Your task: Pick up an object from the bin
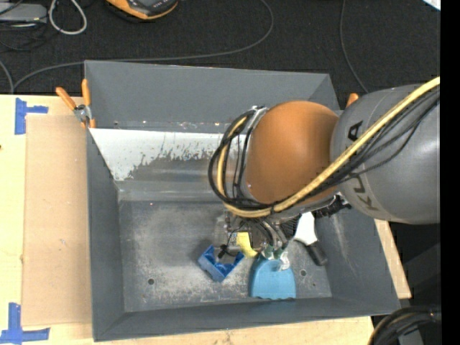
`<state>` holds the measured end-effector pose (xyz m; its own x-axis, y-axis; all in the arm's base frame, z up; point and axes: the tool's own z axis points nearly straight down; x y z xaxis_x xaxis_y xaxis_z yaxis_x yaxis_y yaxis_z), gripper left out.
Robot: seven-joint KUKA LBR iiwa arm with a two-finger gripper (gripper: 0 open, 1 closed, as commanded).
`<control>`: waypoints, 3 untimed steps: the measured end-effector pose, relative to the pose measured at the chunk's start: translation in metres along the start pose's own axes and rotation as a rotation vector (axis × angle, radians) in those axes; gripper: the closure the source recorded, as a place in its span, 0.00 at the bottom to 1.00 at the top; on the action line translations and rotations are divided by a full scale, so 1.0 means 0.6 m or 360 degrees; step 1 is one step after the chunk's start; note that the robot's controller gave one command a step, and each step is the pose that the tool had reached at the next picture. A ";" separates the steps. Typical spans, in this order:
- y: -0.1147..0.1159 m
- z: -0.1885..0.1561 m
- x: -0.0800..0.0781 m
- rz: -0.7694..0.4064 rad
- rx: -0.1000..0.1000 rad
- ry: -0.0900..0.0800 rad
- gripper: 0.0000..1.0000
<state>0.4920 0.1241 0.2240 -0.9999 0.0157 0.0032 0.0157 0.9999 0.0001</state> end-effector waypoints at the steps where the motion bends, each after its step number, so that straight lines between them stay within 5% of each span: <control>1: 0.000 0.000 0.000 0.0000 0.0000 0.0000 1.00; 2: 0.014 0.013 0.026 0.0038 0.0000 0.0007 1.00; 3: 0.034 0.107 0.030 -0.0156 0.0002 0.0012 1.00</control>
Offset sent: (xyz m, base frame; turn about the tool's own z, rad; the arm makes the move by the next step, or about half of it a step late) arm -0.0153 0.0078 -0.0059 0.0258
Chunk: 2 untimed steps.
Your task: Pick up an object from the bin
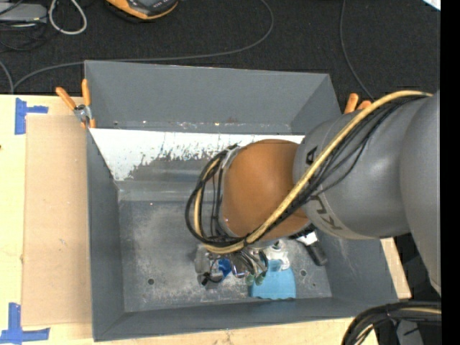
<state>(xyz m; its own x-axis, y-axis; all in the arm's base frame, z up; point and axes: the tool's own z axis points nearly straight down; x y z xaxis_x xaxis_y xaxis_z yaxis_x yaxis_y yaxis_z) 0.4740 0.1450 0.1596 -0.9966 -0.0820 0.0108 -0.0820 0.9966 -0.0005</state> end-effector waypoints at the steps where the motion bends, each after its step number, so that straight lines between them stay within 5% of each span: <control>1: -0.045 -0.053 0.011 0.0105 -0.0003 -0.0015 1.00; 2: -0.054 -0.039 0.005 0.0087 -0.0004 -0.0022 1.00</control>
Offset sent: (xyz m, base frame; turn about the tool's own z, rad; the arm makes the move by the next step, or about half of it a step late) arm 0.0030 -0.0411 -0.0089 0.0200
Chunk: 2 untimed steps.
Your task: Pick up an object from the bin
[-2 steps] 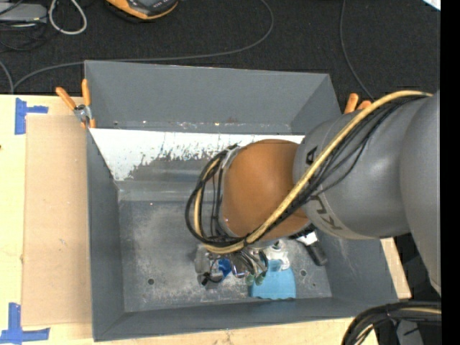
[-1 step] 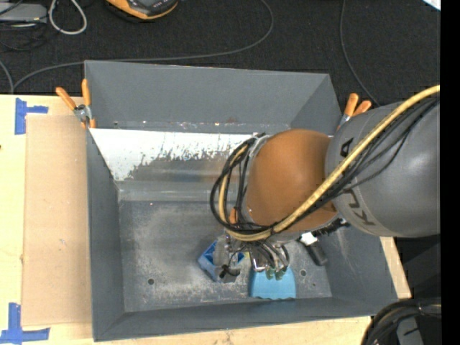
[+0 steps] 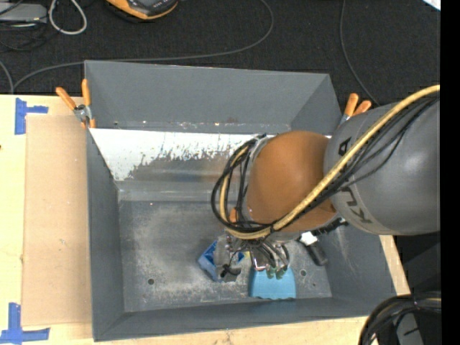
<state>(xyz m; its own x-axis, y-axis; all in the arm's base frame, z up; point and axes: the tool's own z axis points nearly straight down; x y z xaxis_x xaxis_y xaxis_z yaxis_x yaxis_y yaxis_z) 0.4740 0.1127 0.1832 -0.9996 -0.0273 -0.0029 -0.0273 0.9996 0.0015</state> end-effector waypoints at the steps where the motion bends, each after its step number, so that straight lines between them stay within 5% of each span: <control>1: -0.005 0.002 -0.021 -0.0226 0.0000 0.0001 1.00; 2: -0.013 0.027 -0.019 -0.0151 -0.0001 -0.0005 1.00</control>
Offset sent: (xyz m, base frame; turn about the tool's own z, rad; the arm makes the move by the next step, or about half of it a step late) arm 0.0046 -0.0173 -0.0524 -0.0095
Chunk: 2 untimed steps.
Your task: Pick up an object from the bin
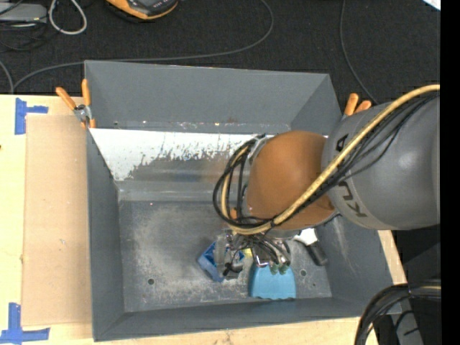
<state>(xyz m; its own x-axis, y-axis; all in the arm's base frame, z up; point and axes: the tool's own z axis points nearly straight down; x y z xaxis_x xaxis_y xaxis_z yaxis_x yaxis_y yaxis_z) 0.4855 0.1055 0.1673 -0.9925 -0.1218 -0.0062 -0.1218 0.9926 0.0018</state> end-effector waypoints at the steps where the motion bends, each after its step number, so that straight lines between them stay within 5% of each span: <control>1: 0.000 0.031 0.005 0.0063 0.0003 0.0020 1.00; 2: -0.055 0.092 -0.029 -0.0352 -0.0003 0.0015 1.00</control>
Offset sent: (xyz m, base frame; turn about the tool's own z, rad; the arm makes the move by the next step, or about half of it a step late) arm 0.0182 -0.0327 -0.0627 -0.2215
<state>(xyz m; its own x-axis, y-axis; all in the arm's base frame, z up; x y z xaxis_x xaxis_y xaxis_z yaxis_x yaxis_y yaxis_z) 0.5071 0.0748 0.1120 -0.9416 -0.3367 0.0026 -0.3367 0.9416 0.0035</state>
